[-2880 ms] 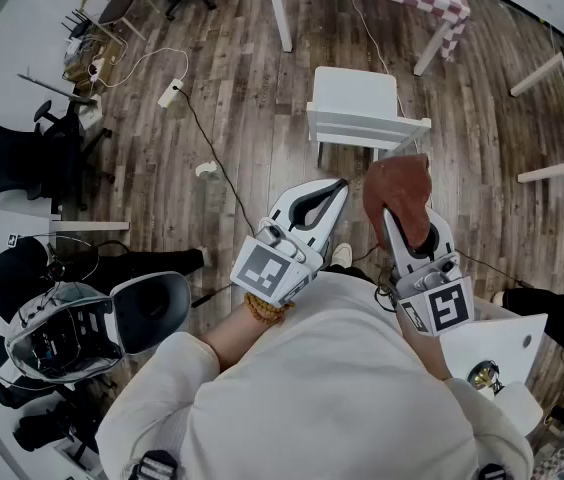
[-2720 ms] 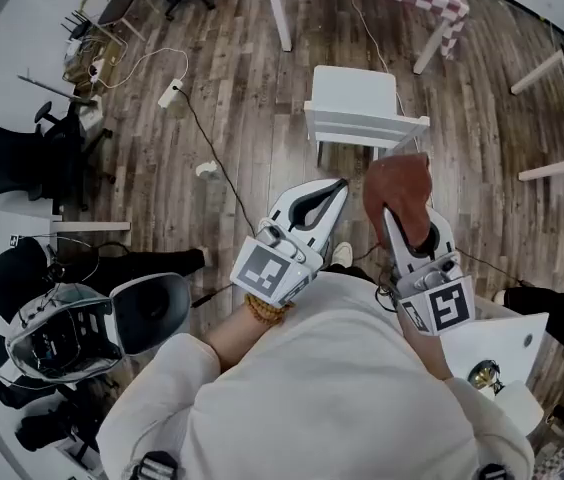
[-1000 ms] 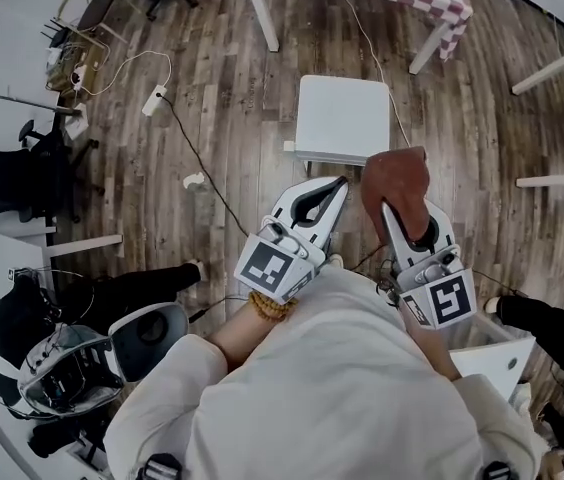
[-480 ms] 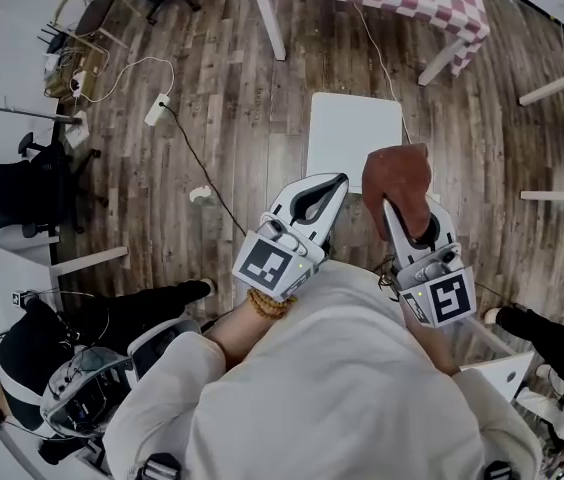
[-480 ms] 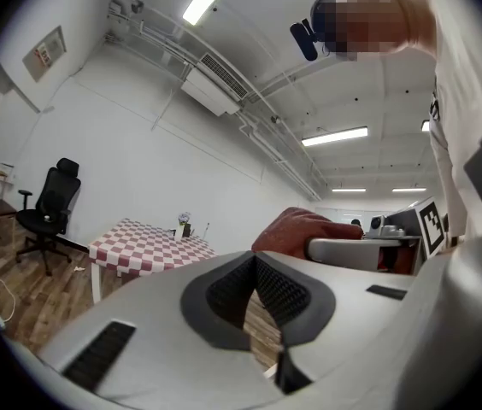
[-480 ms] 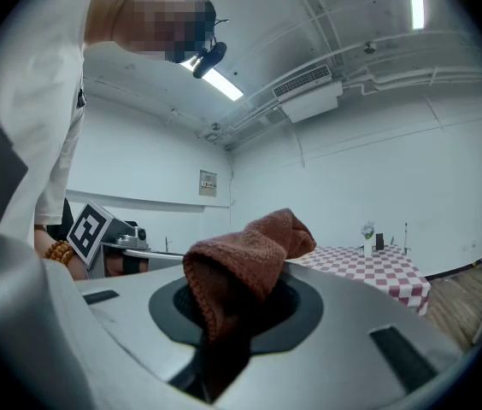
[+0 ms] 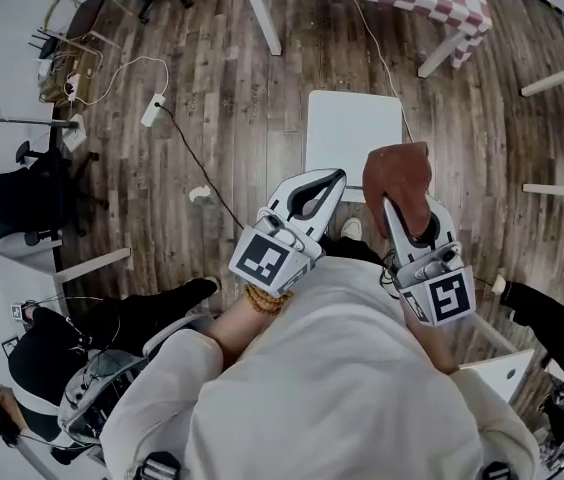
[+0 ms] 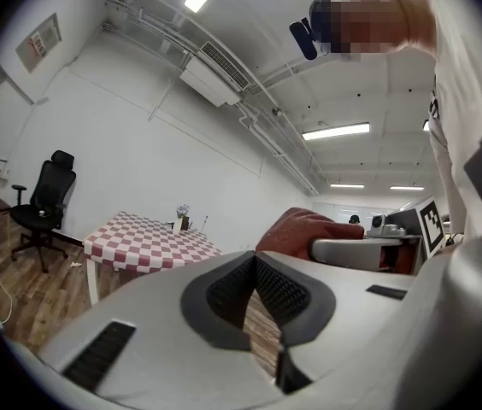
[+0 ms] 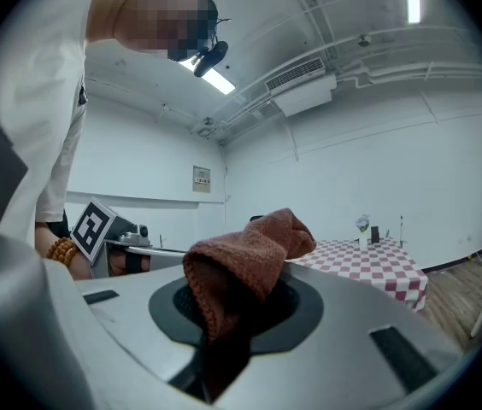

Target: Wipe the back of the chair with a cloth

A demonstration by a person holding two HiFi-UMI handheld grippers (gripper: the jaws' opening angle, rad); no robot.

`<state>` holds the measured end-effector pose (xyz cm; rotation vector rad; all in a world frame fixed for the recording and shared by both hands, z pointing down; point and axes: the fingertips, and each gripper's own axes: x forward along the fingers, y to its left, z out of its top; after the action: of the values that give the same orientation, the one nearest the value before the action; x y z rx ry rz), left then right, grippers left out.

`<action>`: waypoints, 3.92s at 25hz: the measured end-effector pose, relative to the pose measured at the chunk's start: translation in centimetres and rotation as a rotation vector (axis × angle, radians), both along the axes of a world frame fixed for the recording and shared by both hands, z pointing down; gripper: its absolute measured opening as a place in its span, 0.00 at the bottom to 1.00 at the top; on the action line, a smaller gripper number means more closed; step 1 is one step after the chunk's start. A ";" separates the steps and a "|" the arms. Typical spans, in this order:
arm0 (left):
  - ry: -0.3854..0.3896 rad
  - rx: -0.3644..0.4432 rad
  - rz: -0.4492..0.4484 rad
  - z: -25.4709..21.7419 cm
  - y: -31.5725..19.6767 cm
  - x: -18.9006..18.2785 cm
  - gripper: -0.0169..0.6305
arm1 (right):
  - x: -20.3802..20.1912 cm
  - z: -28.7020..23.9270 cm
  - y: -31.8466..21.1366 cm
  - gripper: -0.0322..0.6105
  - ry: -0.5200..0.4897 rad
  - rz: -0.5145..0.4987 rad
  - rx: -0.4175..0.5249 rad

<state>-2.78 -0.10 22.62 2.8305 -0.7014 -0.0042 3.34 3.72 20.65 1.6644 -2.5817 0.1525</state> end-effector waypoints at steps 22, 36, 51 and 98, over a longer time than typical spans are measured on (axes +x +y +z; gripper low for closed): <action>-0.304 -0.186 0.004 15.0 -3.0 -1.7 0.07 | -2.8 16.7 -4.2 0.18 0.656 -0.664 -0.199; -0.386 -0.326 0.048 21.5 -3.8 -3.0 0.07 | -5.0 33.5 -2.8 0.17 1.121 -1.312 -0.349; -0.402 -0.396 0.056 23.6 -3.3 -3.7 0.07 | -6.0 46.0 -0.7 0.17 1.202 -1.681 -0.476; -0.397 -0.377 0.076 23.0 -2.0 -2.1 0.07 | -4.3 33.9 1.2 0.17 1.246 -1.863 -0.172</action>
<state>-4.91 -2.06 45.63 2.5063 -0.5912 0.6464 -0.93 4.92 54.56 -0.8940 -1.8003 -0.5201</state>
